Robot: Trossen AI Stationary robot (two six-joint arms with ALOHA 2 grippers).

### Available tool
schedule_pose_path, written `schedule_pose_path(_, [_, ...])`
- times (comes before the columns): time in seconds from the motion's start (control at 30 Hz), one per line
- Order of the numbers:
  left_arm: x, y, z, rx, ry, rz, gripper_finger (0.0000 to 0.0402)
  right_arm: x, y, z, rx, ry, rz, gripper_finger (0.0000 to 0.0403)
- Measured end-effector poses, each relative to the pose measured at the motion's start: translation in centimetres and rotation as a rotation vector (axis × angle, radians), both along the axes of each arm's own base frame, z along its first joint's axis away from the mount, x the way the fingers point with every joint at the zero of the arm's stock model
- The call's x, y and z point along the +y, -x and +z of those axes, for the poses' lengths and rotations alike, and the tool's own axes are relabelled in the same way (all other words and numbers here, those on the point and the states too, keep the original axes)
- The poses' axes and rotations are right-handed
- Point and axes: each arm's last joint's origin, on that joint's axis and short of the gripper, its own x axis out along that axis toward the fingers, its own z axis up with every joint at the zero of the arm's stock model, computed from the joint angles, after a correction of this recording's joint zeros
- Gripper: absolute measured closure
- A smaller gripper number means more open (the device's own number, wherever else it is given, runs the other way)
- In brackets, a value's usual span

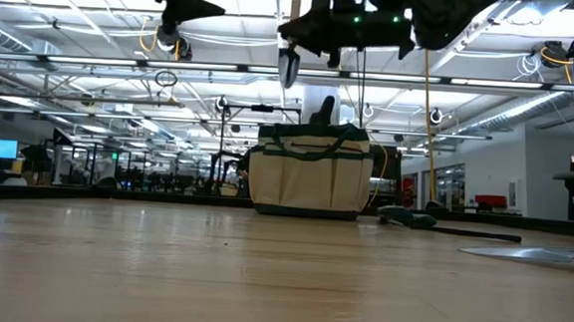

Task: Pick & Place Garden tools in Gardening bag
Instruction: Put the top brown trowel into the green gardening bag

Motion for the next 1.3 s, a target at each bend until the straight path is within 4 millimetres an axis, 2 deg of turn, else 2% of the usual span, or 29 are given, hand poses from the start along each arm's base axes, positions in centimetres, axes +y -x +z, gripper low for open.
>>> schedule_pose_path(0.3, [-1.9,0.4,-1.9,0.033,0.012,-0.047,0.0167,-0.8,-1.5,-2.9,0.048,-0.018,-0.032,0.0345])
schedule_pose_path(0.5, [-2.6,0.1,-2.1,0.039,0.008,-0.084,0.0167,-1.1,-2.0,-4.2,0.093,0.006,-0.063,0.0345])
schedule_pose_path(0.7, [-2.9,0.0,-2.1,0.040,0.009,-0.086,0.0167,-1.5,-3.0,-4.9,0.116,0.029,-0.066,0.0345])
schedule_pose_path(1.3, [-3.5,-0.1,-2.1,0.044,0.018,-0.119,0.0167,-1.9,-2.9,-5.6,0.195,0.060,-0.145,0.0345])
